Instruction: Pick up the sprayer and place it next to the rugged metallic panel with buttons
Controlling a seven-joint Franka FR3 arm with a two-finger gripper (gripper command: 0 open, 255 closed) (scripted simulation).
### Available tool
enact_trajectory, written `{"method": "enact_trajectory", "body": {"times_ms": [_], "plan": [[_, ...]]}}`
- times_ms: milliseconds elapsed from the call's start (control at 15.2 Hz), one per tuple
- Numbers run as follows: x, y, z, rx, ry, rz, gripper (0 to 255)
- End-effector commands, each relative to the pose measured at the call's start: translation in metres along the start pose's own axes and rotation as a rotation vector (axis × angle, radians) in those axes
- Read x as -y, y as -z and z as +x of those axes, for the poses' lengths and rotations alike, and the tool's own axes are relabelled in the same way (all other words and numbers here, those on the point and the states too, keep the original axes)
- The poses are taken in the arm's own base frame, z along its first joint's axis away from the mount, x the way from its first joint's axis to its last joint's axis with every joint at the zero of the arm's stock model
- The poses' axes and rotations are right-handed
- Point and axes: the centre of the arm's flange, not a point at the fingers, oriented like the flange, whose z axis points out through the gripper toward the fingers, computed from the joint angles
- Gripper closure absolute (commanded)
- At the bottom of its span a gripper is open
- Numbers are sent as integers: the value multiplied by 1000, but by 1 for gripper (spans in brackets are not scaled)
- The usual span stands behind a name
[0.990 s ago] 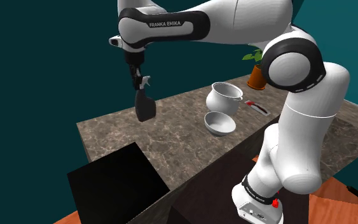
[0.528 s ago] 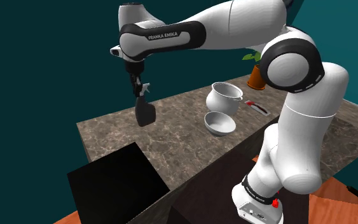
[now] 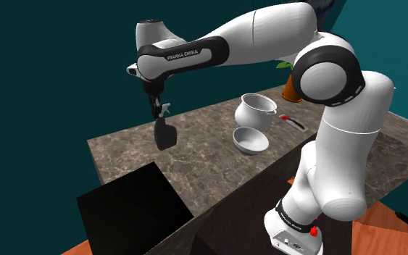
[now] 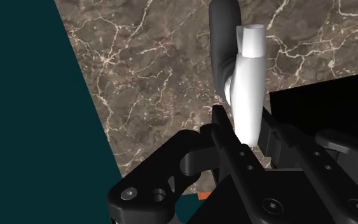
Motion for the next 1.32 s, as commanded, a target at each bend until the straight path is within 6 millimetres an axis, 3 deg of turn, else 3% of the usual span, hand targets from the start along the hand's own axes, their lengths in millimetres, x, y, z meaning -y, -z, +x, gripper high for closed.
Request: {"method": "enact_trajectory", "body": {"times_ms": [0,396,462,792,1056,1254], "plan": [[0,-2,0,0,0,-1,255],[0,-2,0,0,0,-1,255],[0,-2,0,-1,0,-1,0],[0,-2,0,0,0,-1,0],[0,48,0,0,0,-1,0],[0,48,0,0,0,-1,0]]}}
